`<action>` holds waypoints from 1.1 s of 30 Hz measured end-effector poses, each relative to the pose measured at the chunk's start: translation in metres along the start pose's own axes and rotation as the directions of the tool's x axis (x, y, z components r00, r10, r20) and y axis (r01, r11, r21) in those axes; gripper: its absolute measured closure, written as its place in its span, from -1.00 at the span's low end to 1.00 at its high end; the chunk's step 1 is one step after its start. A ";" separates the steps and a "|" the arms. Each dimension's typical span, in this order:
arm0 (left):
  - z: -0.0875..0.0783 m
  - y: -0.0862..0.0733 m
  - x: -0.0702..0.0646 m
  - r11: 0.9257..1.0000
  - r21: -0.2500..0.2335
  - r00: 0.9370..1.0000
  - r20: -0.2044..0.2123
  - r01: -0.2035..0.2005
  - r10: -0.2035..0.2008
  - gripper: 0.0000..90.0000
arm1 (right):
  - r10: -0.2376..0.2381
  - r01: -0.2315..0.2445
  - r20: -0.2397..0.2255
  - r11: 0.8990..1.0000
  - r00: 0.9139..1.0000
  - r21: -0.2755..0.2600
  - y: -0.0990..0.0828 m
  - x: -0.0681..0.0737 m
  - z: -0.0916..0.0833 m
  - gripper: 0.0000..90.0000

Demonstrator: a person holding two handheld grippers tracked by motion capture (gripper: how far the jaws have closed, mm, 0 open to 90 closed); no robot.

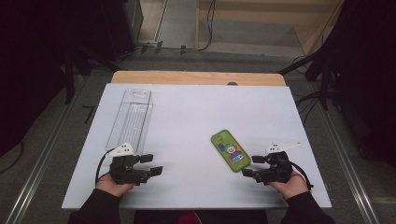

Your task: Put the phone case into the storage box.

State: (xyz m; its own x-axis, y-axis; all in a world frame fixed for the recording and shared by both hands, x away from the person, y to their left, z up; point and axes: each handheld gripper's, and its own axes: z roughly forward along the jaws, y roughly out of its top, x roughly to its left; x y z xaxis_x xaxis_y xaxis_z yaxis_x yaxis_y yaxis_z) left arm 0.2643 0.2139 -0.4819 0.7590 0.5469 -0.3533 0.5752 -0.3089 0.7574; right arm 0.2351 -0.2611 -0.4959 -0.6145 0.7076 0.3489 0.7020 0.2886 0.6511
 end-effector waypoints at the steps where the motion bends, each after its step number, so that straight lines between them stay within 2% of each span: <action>1: 0.000 0.000 0.000 1.000 0.001 1.000 0.001 0.000 0.000 -0.37 | 0.002 -0.002 0.000 1.000 1.000 0.004 -0.001 0.000 0.000 -0.54; 7: 0.000 0.000 0.000 1.000 -0.003 1.000 0.004 0.008 -0.008 -0.36 | 0.005 -0.005 0.001 1.000 1.000 0.013 0.000 -0.003 0.002 -0.54; 13: 0.000 0.000 0.000 1.000 -0.007 1.000 0.009 0.012 -0.012 -0.36 | 0.034 -0.034 0.029 0.999 0.999 0.003 0.002 -0.007 0.000 -0.57; 24: 0.001 0.001 0.000 1.000 -0.004 1.000 0.022 0.004 -0.004 -0.36 | 0.029 -0.029 0.048 1.000 0.998 -0.010 0.011 -0.007 -0.002 -0.58; 28: 0.001 0.001 0.000 1.000 -0.003 1.000 0.022 0.004 -0.004 -0.36 | 0.039 -0.038 0.037 0.999 0.999 -0.018 0.014 -0.010 -0.002 -0.58; 33: 0.002 0.001 0.000 1.000 -0.001 1.000 0.021 0.005 -0.005 -0.36 | 0.024 -0.023 0.044 0.999 0.999 -0.022 0.022 -0.011 -0.001 -0.58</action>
State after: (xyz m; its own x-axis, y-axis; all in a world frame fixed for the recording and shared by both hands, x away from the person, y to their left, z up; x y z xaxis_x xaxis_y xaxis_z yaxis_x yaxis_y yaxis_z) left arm 0.2651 0.2121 -0.4822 0.7623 0.5321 -0.3685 0.5788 -0.3055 0.7561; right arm 0.2573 -0.2630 -0.4851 -0.5808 0.7420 0.3348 0.7081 0.2576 0.6574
